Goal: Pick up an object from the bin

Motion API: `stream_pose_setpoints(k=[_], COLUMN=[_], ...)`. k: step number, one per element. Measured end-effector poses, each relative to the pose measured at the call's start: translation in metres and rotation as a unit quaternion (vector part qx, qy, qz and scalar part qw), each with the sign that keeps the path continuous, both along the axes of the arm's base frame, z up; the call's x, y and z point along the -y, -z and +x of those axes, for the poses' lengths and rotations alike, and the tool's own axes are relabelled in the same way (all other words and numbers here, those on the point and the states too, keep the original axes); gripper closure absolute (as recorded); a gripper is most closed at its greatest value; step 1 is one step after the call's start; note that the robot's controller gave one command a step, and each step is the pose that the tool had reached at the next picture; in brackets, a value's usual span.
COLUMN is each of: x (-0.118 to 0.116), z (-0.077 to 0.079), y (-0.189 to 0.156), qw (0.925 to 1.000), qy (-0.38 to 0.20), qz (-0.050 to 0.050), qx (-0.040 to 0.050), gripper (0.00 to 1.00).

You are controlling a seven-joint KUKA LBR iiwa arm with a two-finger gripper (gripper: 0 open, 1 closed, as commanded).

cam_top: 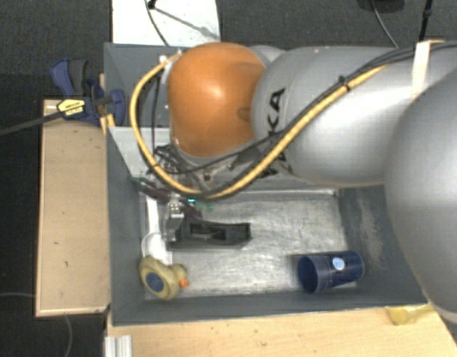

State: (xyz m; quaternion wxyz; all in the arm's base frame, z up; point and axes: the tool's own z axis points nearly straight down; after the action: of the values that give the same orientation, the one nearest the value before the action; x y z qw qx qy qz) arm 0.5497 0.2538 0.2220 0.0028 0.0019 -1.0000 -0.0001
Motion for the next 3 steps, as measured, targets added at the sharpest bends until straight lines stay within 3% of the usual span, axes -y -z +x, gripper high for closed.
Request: stream_pose_setpoints(k=[1,2,3], x=[0.002,0.053,0.091], z=[0.002,-0.001,0.001], y=[-0.005,0.073,0.076], qw=[1.0000,0.9997,1.0000], qy=[0.003,0.024,-0.007], qz=[0.001,0.001,0.000], qx=[0.0042,0.0055,0.0014], gripper=[0.00,0.00,0.00])
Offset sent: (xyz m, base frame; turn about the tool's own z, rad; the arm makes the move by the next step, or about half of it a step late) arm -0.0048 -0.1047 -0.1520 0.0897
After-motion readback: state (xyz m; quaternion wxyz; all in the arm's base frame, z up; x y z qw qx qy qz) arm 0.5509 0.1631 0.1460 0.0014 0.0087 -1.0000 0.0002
